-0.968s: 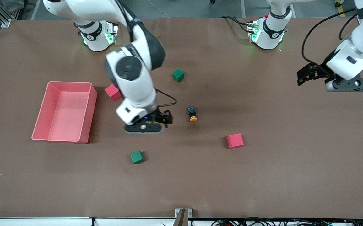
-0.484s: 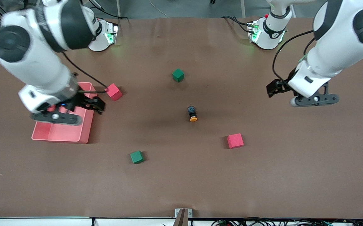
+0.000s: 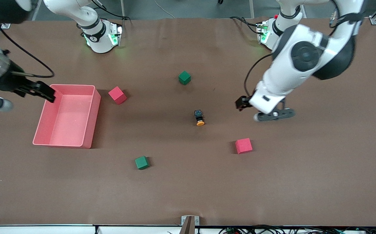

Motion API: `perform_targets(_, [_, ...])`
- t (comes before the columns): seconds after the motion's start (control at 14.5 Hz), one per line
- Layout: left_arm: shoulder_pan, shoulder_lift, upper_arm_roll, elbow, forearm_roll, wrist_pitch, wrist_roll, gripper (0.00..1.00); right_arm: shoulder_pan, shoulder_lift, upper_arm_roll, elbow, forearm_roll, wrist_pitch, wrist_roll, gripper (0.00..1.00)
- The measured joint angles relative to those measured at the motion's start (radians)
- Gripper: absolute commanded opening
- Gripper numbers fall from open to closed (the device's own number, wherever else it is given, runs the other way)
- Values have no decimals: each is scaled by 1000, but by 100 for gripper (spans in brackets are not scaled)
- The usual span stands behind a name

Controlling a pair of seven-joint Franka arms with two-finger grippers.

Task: Place and upright button with both arms
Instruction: 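Retract the right gripper to rest while the left gripper reaches the button, then lower the left gripper over the button and close on its body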

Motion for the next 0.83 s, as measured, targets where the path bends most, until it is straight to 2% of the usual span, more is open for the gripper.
perform_targets(0.28, [-146, 139, -1, -10, 195, 140, -251, 100, -102, -61, 1, -54, 0, -9, -198, 100])
perform_targets(0.48, [-226, 258, -1, 6, 310, 207, -381, 100, -159, -90, 8, -93, 0, -7, -260, 100])
perform_targets(0.76, [-252, 378, -1, 59, 346, 273, -417, 100, -277, -153, 142, -186, -4, 53, -267, 100])
perform_targets(0.83, [-253, 399, 0, 67, 347, 298, -415, 100, -287, -169, 157, -209, -7, 67, -267, 100])
